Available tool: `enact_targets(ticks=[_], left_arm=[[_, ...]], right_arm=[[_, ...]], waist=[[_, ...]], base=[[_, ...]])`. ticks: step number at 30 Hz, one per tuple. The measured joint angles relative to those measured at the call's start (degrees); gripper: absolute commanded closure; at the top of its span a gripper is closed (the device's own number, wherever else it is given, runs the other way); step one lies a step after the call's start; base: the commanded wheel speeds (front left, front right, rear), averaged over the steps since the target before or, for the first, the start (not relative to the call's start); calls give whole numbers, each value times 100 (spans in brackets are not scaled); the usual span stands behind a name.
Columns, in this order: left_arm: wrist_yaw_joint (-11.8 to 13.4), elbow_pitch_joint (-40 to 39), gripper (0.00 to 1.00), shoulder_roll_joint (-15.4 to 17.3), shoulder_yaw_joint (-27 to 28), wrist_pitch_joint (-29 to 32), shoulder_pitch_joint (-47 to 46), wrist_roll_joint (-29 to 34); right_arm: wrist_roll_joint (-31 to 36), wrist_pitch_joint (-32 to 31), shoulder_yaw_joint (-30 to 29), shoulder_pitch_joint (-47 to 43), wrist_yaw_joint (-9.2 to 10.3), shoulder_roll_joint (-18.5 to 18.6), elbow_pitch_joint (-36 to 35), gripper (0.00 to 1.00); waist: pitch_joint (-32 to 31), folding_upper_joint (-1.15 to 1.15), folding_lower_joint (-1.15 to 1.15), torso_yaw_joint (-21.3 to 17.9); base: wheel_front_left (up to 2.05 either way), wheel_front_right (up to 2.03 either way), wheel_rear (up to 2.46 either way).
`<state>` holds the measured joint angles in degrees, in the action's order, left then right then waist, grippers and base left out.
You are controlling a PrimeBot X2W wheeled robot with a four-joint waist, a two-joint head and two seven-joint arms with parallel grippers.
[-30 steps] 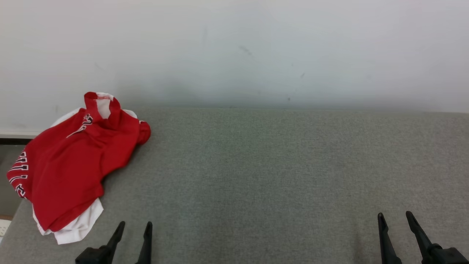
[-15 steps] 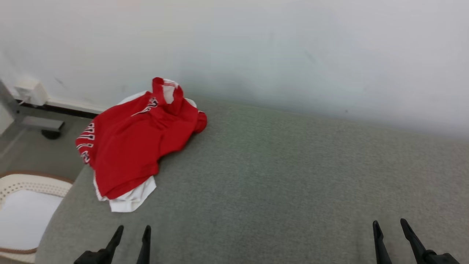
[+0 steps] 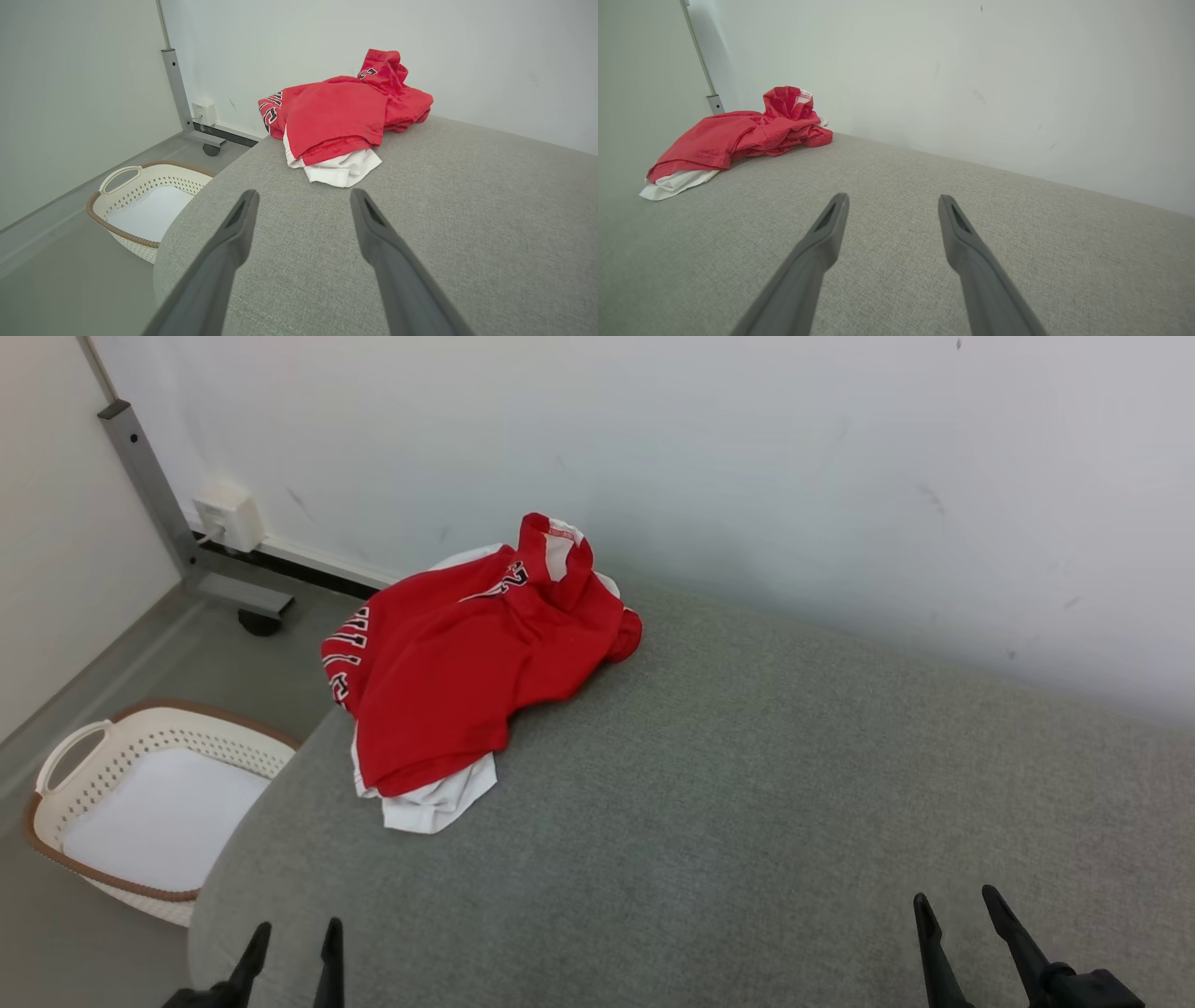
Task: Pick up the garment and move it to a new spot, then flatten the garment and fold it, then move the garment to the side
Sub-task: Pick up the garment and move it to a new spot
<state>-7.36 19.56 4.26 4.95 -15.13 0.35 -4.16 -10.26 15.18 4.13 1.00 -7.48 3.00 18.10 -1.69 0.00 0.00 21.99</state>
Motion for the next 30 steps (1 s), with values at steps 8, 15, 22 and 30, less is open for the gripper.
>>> enact_targets(ticks=[8,15,22,30], left_arm=[[-2,-20,0,31,76,0,-376,-154],[-10,83,0,438,-118,0,-1474,-655],[-18,600,0,1236,-558,0,-2989,-1179],[-18,1784,0,1801,-1198,188,-4975,-1934]], right_arm=[[64,0,4,118,0,1,-16,0],[274,0,-43,482,0,125,-90,0],[517,0,-147,880,0,455,-232,0],[776,1,-268,1152,-15,756,-744,0]], waist=[[311,0,0,-117],[890,0,0,-302],[1696,0,1,-485],[2711,0,1,-688]], base=[[0,0,0],[0,0,0],[0,0,0],[0,0,0]])
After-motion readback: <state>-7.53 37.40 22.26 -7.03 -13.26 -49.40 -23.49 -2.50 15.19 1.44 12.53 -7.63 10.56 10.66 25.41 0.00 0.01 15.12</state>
